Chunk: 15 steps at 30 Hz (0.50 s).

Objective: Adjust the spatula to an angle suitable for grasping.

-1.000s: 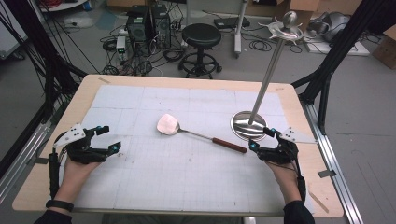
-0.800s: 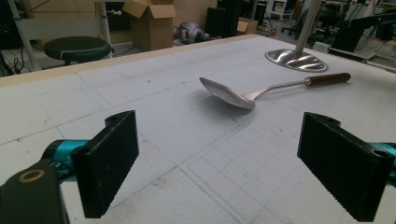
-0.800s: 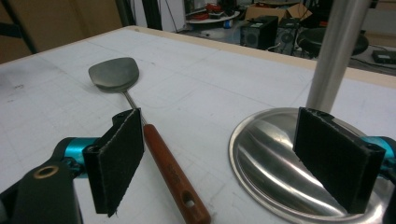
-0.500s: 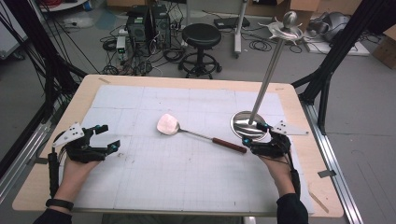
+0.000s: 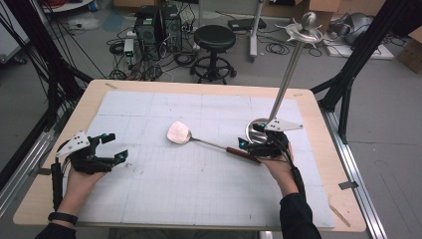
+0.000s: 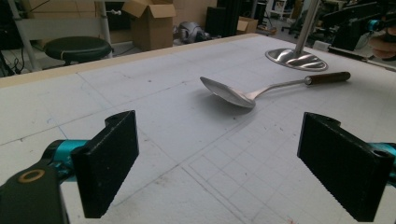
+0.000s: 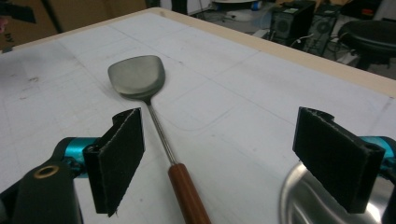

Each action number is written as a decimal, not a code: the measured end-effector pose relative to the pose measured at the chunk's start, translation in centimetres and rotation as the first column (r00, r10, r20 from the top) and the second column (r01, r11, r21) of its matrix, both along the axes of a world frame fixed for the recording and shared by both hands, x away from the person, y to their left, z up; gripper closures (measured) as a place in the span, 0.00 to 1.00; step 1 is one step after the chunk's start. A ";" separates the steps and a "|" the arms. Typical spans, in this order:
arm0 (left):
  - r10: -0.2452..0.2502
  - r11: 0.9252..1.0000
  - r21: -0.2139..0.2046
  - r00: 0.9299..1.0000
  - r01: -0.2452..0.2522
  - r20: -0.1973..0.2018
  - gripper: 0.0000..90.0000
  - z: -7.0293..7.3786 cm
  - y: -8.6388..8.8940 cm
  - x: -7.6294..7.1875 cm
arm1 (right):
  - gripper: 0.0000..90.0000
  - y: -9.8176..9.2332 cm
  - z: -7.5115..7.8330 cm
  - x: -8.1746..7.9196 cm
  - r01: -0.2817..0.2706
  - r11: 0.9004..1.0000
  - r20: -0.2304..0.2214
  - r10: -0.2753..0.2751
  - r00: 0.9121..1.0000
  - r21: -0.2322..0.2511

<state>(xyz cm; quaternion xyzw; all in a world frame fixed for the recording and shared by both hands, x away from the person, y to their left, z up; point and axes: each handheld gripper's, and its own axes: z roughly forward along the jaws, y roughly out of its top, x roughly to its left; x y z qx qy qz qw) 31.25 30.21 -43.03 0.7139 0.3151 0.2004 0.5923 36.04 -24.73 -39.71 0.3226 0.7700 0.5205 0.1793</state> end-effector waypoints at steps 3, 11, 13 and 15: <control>-0.003 1.000 0.004 1.000 0.003 -0.001 0.15 0.0 -0.1 0.0 | 0.18 1.2 -0.1 0.6 -0.031 0.999 -0.027 0.031 0.999 -0.017; -0.007 1.000 0.026 1.000 0.007 -0.002 0.15 0.0 -0.2 -0.1 | 0.18 4.3 -0.4 2.0 -0.089 0.993 -0.069 0.084 0.994 -0.077; -0.007 0.999 0.032 1.000 0.007 -0.003 0.15 0.0 -0.2 -0.1 | 0.18 5.0 -0.6 2.3 -0.090 0.991 -0.069 0.083 0.994 -0.102; -0.007 1.000 0.029 1.000 0.007 -0.002 0.15 0.0 -0.2 -0.2 | 0.18 5.6 -0.6 2.6 -0.095 0.989 -0.070 0.087 0.994 -0.118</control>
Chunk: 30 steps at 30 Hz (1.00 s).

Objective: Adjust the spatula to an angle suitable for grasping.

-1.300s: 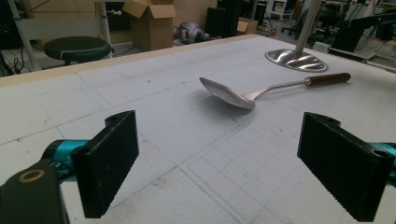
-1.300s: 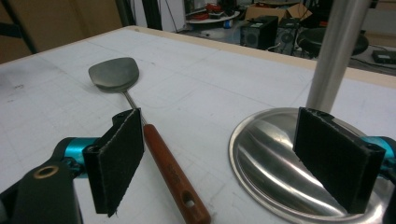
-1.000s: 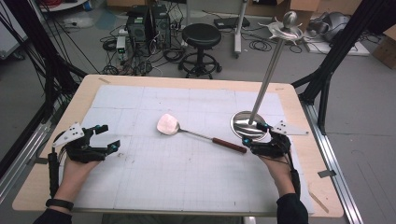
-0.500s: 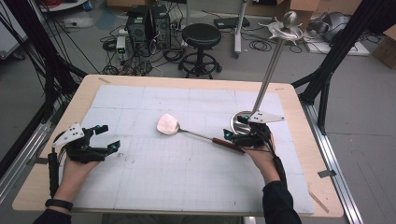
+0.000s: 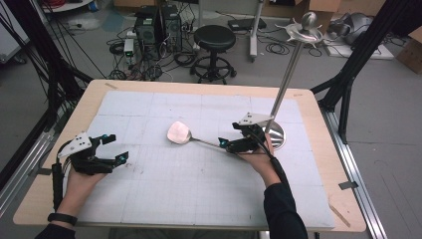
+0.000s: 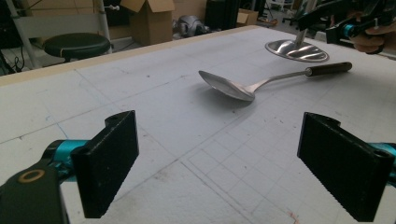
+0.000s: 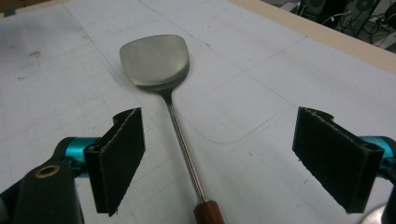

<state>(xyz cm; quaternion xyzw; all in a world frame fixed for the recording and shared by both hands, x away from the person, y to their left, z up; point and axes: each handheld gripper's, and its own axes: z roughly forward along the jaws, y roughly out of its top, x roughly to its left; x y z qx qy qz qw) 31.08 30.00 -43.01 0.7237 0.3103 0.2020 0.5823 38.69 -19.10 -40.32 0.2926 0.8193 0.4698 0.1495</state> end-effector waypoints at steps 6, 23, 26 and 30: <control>-0.004 1.000 0.002 1.000 0.004 0.000 0.15 0.0 0.0 -0.1 | 0.26 1.6 -0.7 0.7 -0.045 0.998 -0.021 0.044 0.999 -0.050; -0.012 0.999 0.030 1.000 0.012 -0.007 0.15 0.0 -0.1 -0.2 | 0.55 4.2 -2.4 2.2 -0.168 0.958 -0.166 0.131 0.977 -0.233; -0.013 0.999 0.035 1.000 0.013 -0.010 0.15 0.0 -0.1 -0.2 | 0.60 4.4 -2.6 2.5 -0.181 0.952 -0.189 0.136 0.973 -0.246; -0.013 0.999 0.046 1.000 0.014 -0.012 0.15 0.0 -0.2 -0.3 | 0.68 4.4 -3.0 2.9 -0.180 0.944 -0.211 0.123 0.970 -0.278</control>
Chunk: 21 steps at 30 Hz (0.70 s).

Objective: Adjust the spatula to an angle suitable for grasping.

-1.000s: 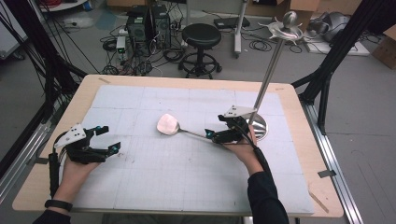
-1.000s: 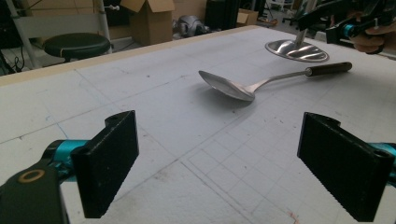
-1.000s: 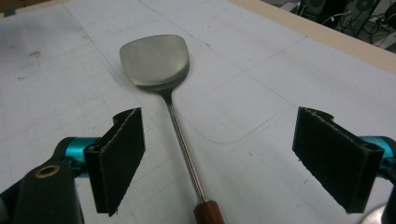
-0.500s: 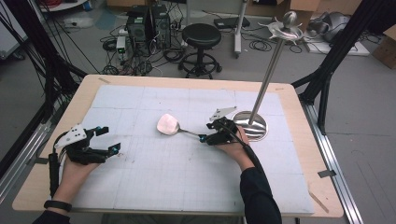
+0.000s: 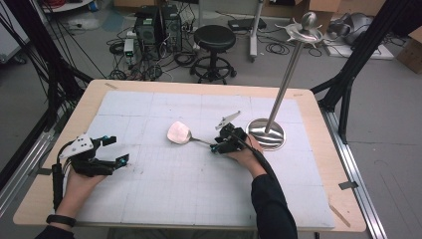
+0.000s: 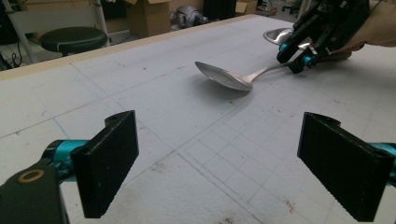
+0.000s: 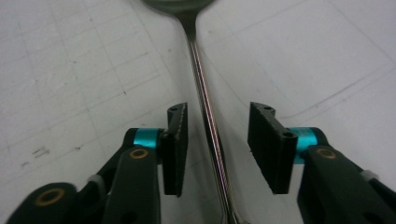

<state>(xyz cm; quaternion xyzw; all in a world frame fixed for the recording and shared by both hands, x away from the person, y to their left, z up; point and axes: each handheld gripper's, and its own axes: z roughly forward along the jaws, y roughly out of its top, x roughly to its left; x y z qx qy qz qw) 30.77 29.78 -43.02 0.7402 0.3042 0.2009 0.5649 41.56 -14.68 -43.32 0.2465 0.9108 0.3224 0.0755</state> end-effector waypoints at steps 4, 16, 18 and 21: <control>-0.001 1.000 0.004 1.000 0.001 -0.004 0.15 -0.1 0.0 0.0 | 0.75 -0.2 0.0 0.0 0.006 1.000 -0.010 -0.006 1.000 0.000; 0.009 1.000 0.010 1.000 -0.009 0.000 0.14 -0.1 -0.1 -0.1 | 0.93 0.6 0.5 0.0 -0.027 0.998 -0.038 0.025 0.999 -0.054; 0.010 1.000 0.008 1.000 -0.010 0.002 0.14 -0.1 0.0 -0.1 | 0.94 0.5 0.4 0.0 -0.010 0.999 -0.052 0.008 0.999 -0.042; 0.009 1.000 0.012 1.000 -0.009 0.000 0.14 -0.1 0.0 -0.1 | 0.94 0.6 0.4 0.0 -0.011 0.999 -0.048 0.009 0.999 -0.044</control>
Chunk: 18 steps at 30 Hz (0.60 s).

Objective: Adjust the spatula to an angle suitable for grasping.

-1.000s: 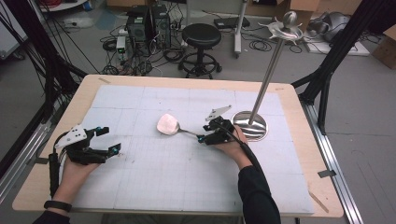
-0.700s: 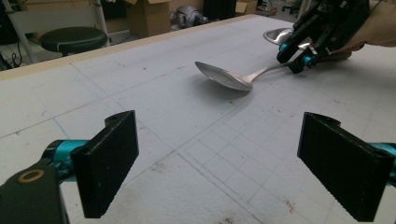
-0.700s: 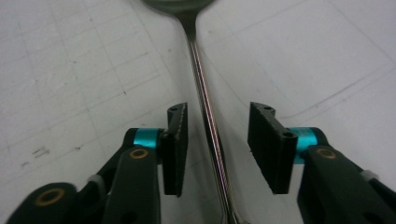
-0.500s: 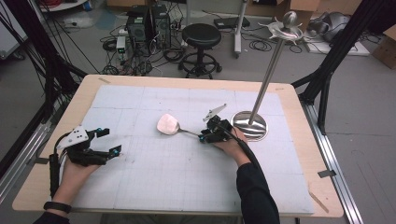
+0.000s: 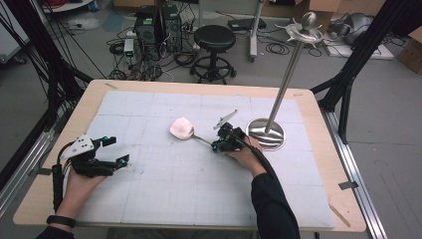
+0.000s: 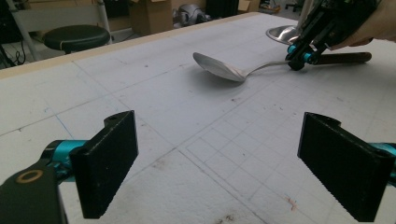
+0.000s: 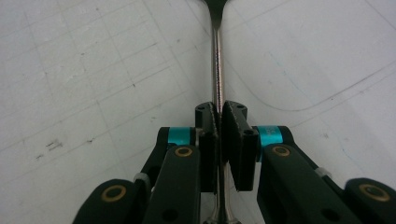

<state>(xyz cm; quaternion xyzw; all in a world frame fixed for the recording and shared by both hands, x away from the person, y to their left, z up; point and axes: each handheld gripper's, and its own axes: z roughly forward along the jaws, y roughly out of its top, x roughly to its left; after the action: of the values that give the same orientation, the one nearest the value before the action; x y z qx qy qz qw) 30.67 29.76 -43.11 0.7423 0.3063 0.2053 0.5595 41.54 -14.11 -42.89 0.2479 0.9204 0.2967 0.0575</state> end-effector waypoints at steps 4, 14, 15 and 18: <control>0.000 1.000 -0.007 1.000 0.000 0.005 0.14 0.1 0.1 0.0 | 0.94 -0.1 0.1 0.0 -0.022 1.000 -0.009 0.023 1.000 0.013; 0.002 1.000 -0.024 1.000 -0.002 0.016 0.14 0.3 0.2 -0.2 | 0.94 1.1 1.2 -1.5 -0.163 0.986 0.025 0.162 0.986 0.030; 0.002 1.000 -0.027 1.000 -0.002 0.017 0.14 0.3 0.3 -0.2 | 0.94 1.2 1.2 -1.6 -0.177 0.984 0.028 0.176 0.984 0.032; 0.005 1.000 -0.029 1.000 -0.004 0.021 0.14 0.4 0.4 -0.2 | 0.94 1.9 1.5 -2.1 -0.242 0.969 0.036 0.241 0.970 0.051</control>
<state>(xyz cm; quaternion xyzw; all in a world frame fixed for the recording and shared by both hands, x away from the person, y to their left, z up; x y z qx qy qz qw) 30.46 30.13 -42.71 0.7312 0.3050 0.2098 0.5730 39.43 -12.24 -41.42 0.1311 0.9343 0.3302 0.0279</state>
